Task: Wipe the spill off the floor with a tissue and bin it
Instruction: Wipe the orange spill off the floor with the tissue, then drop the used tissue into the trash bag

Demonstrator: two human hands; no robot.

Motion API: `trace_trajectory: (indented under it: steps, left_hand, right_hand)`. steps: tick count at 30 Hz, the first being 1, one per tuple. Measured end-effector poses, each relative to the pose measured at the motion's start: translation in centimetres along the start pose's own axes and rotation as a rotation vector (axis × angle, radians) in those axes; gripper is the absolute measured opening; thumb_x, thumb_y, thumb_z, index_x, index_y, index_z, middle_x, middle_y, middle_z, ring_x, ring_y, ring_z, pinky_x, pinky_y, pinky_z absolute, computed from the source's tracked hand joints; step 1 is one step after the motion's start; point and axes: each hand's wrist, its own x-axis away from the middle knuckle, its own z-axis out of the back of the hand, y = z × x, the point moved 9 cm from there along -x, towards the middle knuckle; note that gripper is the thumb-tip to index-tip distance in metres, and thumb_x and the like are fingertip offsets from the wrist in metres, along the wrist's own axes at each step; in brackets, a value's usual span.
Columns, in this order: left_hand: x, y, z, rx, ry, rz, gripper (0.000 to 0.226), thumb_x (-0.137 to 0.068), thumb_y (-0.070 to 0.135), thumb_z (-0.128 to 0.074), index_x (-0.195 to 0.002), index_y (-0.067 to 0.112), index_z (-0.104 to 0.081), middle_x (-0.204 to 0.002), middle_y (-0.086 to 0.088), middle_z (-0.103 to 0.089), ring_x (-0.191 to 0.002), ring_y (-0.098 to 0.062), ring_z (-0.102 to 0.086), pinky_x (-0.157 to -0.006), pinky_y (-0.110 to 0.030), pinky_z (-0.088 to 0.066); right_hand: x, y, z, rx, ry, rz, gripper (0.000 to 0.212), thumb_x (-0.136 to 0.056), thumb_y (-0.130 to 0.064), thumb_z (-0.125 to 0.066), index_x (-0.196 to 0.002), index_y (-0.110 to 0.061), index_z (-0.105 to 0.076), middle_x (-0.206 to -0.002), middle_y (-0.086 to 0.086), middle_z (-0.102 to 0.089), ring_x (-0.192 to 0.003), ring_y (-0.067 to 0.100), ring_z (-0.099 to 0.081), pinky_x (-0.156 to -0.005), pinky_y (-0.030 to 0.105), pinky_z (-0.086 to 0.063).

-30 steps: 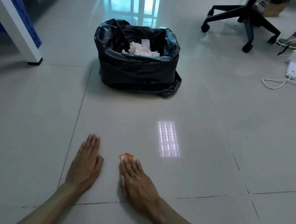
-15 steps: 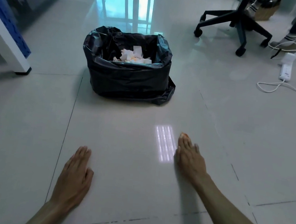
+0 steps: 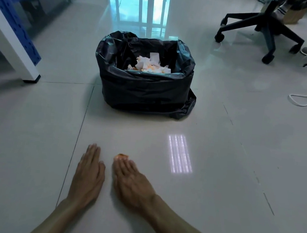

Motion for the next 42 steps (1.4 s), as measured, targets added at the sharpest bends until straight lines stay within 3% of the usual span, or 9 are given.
trace_trajectory:
  steps: [6, 13, 17, 24, 28, 31, 36, 39, 42]
  left_hand:
    - [0.4, -0.4, -0.6, -0.100, 0.024, -0.047, 0.065, -0.095, 0.035, -0.017, -0.154, 0.010, -0.004, -0.163, 0.001, -0.002, -0.150, -0.007, 0.004, -0.124, -0.034, -0.005]
    - [0.5, -0.4, -0.9, -0.103, 0.022, -0.026, 0.065, -0.094, 0.037, -0.012, -0.153, 0.014, 0.001, -0.163, 0.005, 0.004, -0.146, 0.002, 0.015, -0.123, -0.029, 0.003]
    - [0.5, 0.0, -0.8, -0.126, 0.012, -0.026, 0.065, -0.095, 0.036, -0.011, -0.153, 0.013, 0.005, -0.163, 0.001, 0.007, -0.148, -0.004, 0.015, -0.123, -0.031, 0.003]
    - [0.6, 0.5, -0.7, -0.140, 0.002, -0.033, 0.066, -0.095, 0.035, -0.011, -0.153, 0.007, 0.003, -0.164, -0.005, 0.004, -0.149, -0.009, 0.011, -0.123, -0.031, 0.005]
    - [0.7, 0.6, -0.9, -0.155, -0.008, -0.043, 0.068, -0.093, 0.037, -0.005, -0.152, 0.007, 0.005, -0.164, -0.007, 0.005, -0.149, -0.010, 0.014, -0.123, -0.031, 0.006]
    - [0.7, 0.6, -1.0, -0.160, -0.008, -0.050, 0.068, -0.092, 0.041, -0.002, -0.151, 0.008, 0.008, -0.163, -0.005, 0.008, -0.149, -0.010, 0.016, -0.122, -0.031, 0.006]
    - [0.7, 0.2, -0.9, -0.163, -0.004, -0.052, 0.068, -0.092, 0.044, 0.001, -0.150, 0.011, 0.011, -0.162, -0.003, 0.013, -0.148, -0.009, 0.018, -0.122, -0.031, 0.006]
    - [0.7, 0.1, -1.1, -0.135, -0.012, -0.027, 0.066, -0.095, 0.045, -0.002, -0.151, 0.014, 0.011, -0.162, 0.000, 0.013, -0.148, -0.006, 0.018, -0.123, -0.031, 0.005]
    - [0.3, 0.1, -0.1, -0.135, -0.001, 0.000, 0.063, -0.099, 0.041, -0.016, -0.154, 0.011, -0.011, -0.164, -0.005, -0.010, -0.151, -0.012, -0.003, -0.123, -0.034, -0.008]
  right_hand:
    - [-3.2, 4.4, 1.2, 0.095, 0.011, -0.083, 0.060, -0.101, -0.018, -0.032, -0.153, 0.000, -0.007, -0.161, 0.019, -0.012, -0.149, 0.030, -0.011, -0.122, 0.038, -0.001]
    - [2.3, 21.2, 8.3, 0.116, 0.084, -0.542, 0.061, -0.099, -0.018, -0.038, -0.153, -0.004, -0.012, -0.162, 0.010, -0.017, -0.148, 0.019, -0.017, -0.120, 0.038, -0.008]
    - [7.9, 24.8, 9.4, 0.052, 0.052, -0.731, 0.053, -0.104, -0.015, -0.028, -0.153, -0.002, -0.012, -0.162, 0.013, -0.014, -0.150, 0.022, -0.012, -0.123, 0.038, -0.007]
    - [6.4, 15.3, 6.0, 0.003, 0.032, -0.534, 0.050, -0.105, -0.011, -0.023, -0.151, 0.004, -0.011, -0.161, 0.020, -0.010, -0.149, 0.032, -0.012, -0.121, 0.039, -0.004]
    - [4.9, 8.2, 3.7, -0.054, 0.133, -0.310, 0.057, -0.103, -0.020, -0.007, -0.143, 0.009, -0.035, -0.151, 0.027, -0.034, -0.141, 0.039, -0.033, -0.118, 0.046, -0.015]
    - [4.4, 8.4, 3.3, -0.046, 0.083, -0.265, 0.051, -0.100, -0.014, -0.034, -0.150, -0.002, -0.027, -0.158, 0.013, -0.028, -0.147, 0.027, -0.022, -0.122, 0.040, -0.009]
    - [3.9, 10.2, 4.3, -0.068, 0.101, -0.305, 0.065, -0.096, 0.006, -0.029, -0.155, -0.008, -0.005, -0.164, 0.006, -0.005, -0.151, 0.017, -0.003, -0.122, 0.032, -0.002]
    - [3.6, 10.9, 4.9, -0.085, 0.131, -0.336, 0.067, -0.095, 0.010, -0.028, -0.155, -0.010, -0.006, -0.164, 0.007, -0.007, -0.151, 0.020, -0.003, -0.121, 0.030, -0.001]
    - [3.4, 11.2, 5.2, -0.074, 0.161, -0.336, 0.068, -0.093, 0.011, -0.029, -0.155, -0.009, -0.011, -0.163, 0.007, -0.013, -0.150, 0.019, -0.009, -0.120, 0.027, -0.003]
